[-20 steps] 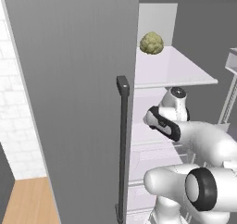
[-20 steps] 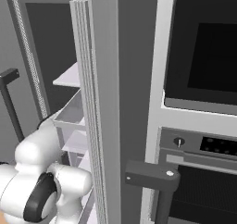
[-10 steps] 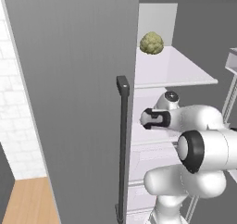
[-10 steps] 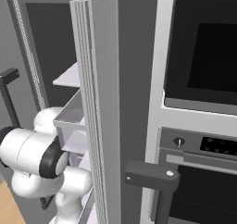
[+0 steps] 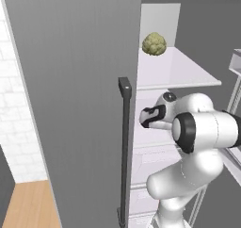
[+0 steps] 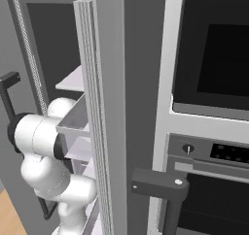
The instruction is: Take the strawberry from the fridge and place it on top of the pancake, located on the dining counter.
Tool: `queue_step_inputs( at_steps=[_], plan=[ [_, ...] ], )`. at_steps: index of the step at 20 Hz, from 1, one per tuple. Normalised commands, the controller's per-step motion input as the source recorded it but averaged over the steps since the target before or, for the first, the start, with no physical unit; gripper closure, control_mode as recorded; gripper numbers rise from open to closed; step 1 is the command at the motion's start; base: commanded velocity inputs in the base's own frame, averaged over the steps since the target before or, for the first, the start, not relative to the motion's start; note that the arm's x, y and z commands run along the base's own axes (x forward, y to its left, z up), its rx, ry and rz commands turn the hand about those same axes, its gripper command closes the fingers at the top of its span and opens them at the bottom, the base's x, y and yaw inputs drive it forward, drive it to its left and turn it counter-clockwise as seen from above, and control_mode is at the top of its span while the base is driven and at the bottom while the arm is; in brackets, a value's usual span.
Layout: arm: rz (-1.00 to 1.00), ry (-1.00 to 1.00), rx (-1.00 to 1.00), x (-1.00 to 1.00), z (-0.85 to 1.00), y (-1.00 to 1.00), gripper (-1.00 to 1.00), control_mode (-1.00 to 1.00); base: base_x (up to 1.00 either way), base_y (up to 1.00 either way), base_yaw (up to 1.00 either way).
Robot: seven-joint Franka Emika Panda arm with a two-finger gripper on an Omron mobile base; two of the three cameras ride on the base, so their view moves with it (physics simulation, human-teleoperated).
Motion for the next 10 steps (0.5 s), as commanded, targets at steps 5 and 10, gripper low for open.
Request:
queue_step_inputs(
  at_steps=[5,10],
  plan=[
    [0.00,0.00,0.00,0.19,-0.28,0.00,-1.00,-1.00,0.00,0.00,0.00],
    [0.00,0.00,0.00,-0.41,-0.25,0.00,-1.00,-1.00,0.00,0.00,0.00]
  ],
)
